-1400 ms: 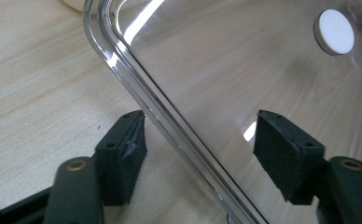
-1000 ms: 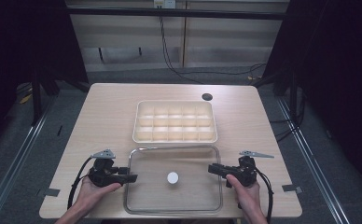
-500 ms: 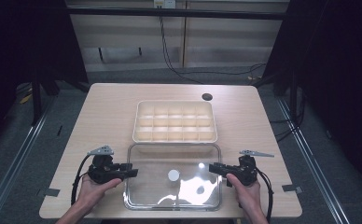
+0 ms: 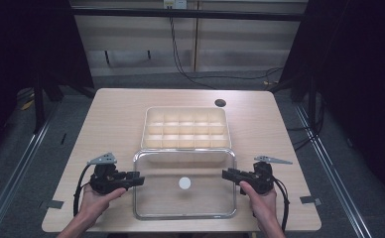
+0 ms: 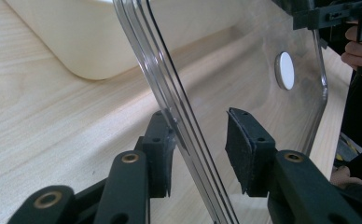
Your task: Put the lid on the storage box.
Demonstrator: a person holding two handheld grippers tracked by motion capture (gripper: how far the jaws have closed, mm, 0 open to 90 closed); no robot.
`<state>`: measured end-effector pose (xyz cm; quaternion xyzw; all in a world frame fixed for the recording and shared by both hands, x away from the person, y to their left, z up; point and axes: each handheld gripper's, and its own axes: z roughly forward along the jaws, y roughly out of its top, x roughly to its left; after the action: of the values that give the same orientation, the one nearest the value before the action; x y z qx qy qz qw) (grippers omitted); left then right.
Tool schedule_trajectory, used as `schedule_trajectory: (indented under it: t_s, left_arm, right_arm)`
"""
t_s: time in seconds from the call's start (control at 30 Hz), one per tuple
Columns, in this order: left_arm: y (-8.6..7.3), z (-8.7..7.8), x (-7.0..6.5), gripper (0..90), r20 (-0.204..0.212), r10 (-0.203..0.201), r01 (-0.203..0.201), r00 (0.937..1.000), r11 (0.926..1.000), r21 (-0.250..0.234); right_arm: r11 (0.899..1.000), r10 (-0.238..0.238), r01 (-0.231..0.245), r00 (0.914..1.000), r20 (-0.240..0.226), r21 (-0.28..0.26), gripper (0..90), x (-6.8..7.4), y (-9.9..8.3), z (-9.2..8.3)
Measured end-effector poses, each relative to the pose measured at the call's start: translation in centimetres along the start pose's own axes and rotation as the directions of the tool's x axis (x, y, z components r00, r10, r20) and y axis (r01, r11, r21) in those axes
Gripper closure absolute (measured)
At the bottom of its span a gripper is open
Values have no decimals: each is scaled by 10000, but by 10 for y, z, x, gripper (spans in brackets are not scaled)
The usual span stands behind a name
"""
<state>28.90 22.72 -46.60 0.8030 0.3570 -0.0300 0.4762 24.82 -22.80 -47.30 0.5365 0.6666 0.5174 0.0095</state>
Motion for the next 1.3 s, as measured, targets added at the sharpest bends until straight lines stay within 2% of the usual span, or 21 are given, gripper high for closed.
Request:
schedule_trajectory:
  t_s: [0.27,0.53,0.67,0.87,1.03,1.3]
  left_arm:
    - [8,-8,-7,682,44,235,-234,9997,9990,-379]
    - [16,-16,-4,711,-120,252,-259,9996,9975,-650]
    - [22,-18,-4,701,-120,290,-300,9995,9957,-880]
    - [28,-20,-5,707,-70,320,-326,9995,9936,-1081]
    - [38,-22,-7,701,-218,583,-605,9981,9912,-1178]
    - [47,-26,-6,702,-185,596,-616,9981,9888,-1360]
  right_arm:
    - [9993,34,-33,10000,37,-371,623,6,6,-7]
    - [9970,-458,464,9989,110,-613,621,15,23,-7]
    - [9957,-498,506,9987,122,-774,622,18,30,-8]
    - [9951,-513,512,9987,3,-846,626,18,34,-10]
    - [9934,-506,496,9987,-79,-1034,624,16,41,-11]
    - [9916,-563,544,9983,-124,-1174,624,18,50,-11]
